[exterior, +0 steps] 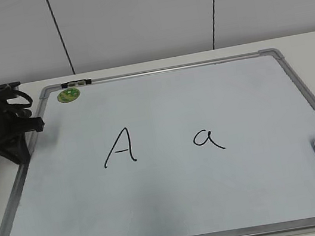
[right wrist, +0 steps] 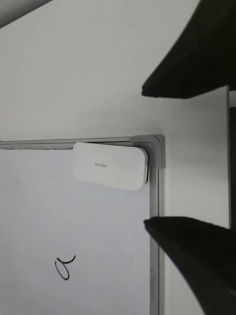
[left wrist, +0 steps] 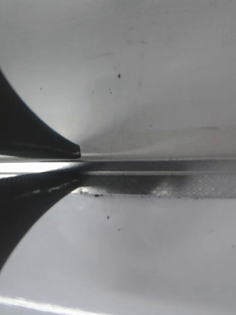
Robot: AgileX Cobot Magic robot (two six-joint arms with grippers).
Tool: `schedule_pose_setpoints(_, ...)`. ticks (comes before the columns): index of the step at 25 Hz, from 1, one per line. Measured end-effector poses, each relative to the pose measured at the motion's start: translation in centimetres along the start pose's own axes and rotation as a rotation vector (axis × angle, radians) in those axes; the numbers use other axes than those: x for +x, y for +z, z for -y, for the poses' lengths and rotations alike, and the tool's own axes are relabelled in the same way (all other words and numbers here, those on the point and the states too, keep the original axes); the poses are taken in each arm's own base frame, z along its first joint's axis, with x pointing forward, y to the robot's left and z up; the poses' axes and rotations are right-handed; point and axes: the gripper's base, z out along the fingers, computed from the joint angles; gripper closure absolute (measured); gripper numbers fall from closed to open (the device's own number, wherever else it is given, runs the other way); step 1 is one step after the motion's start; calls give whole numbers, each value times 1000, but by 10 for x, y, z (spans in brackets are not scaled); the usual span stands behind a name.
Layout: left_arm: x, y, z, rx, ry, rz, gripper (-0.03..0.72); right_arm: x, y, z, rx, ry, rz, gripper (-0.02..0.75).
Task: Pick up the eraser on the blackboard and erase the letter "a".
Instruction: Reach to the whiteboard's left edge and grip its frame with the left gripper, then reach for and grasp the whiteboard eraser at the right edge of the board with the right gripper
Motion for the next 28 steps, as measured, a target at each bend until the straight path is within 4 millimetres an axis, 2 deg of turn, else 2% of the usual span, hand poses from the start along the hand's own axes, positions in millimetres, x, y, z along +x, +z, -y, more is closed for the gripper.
schedule_pose_setpoints(15,0,0,0,3,-3,0,636,0,0,0,0,0,0,183)
schedule_pose_setpoints(18,0,0,0,3,-3,0,636,-6,3,2,21,-11,-37,183)
schedule_pose_setpoints(21,0,0,0,3,-3,0,636,-22,13,3,44,-28,-130,183)
schedule_pose_setpoints(28,0,0,0,3,-3,0,635,-55,54,-3,3,-41,-403,183)
